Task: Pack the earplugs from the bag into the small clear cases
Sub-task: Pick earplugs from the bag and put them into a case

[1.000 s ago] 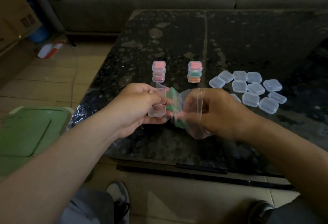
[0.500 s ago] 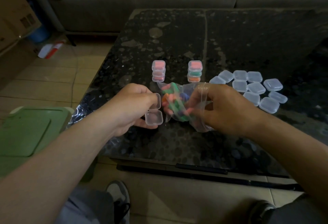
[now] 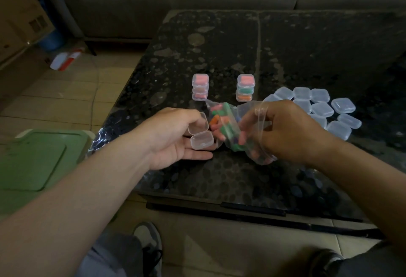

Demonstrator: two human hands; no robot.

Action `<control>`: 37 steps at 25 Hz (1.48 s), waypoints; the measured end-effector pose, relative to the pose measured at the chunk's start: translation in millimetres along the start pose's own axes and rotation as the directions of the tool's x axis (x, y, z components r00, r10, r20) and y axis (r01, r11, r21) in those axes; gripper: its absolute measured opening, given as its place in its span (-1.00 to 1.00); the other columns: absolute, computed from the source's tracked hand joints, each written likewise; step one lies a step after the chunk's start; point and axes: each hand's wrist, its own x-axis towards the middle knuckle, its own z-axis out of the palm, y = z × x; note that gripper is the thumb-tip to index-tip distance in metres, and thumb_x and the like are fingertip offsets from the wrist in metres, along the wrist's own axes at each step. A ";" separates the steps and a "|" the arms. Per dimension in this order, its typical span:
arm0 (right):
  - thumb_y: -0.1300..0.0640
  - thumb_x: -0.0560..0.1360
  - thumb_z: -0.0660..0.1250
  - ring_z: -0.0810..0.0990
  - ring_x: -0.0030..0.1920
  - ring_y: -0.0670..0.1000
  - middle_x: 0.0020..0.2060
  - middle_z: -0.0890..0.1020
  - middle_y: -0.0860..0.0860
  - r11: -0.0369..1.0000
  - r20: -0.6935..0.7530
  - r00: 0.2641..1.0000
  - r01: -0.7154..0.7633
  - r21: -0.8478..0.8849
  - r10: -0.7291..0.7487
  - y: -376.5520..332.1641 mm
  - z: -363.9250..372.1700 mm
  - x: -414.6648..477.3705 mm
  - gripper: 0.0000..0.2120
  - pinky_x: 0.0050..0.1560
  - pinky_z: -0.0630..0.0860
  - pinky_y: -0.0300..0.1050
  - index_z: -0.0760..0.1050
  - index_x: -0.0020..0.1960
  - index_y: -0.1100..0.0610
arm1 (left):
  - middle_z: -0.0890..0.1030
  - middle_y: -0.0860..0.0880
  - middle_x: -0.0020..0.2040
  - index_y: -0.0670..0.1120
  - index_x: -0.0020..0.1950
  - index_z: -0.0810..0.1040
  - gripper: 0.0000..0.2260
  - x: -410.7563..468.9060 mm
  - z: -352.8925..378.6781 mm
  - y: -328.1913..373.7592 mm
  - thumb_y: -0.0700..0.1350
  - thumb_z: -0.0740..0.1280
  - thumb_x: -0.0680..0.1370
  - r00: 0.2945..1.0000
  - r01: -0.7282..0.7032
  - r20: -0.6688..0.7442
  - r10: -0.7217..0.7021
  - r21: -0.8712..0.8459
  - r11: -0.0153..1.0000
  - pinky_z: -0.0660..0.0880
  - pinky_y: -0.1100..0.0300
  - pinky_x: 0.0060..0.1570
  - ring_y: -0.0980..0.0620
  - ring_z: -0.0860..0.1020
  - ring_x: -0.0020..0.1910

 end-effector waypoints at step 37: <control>0.08 0.51 0.45 0.60 -0.15 -0.21 -0.18 0.57 -0.24 0.990 -0.100 0.992 0.070 -0.125 -0.083 6.5 12.7 7.1 -0.90 -0.21 0.54 -0.39 0.66 0.02 -0.06 | 0.69 -0.36 0.08 -0.39 0.28 0.54 -0.72 12.5 15.6 -8.5 -0.30 0.26 0.61 0.995 -0.090 -0.053 0.086 -0.074 0.993 0.69 -0.10 -0.03 -0.22 0.71 -0.09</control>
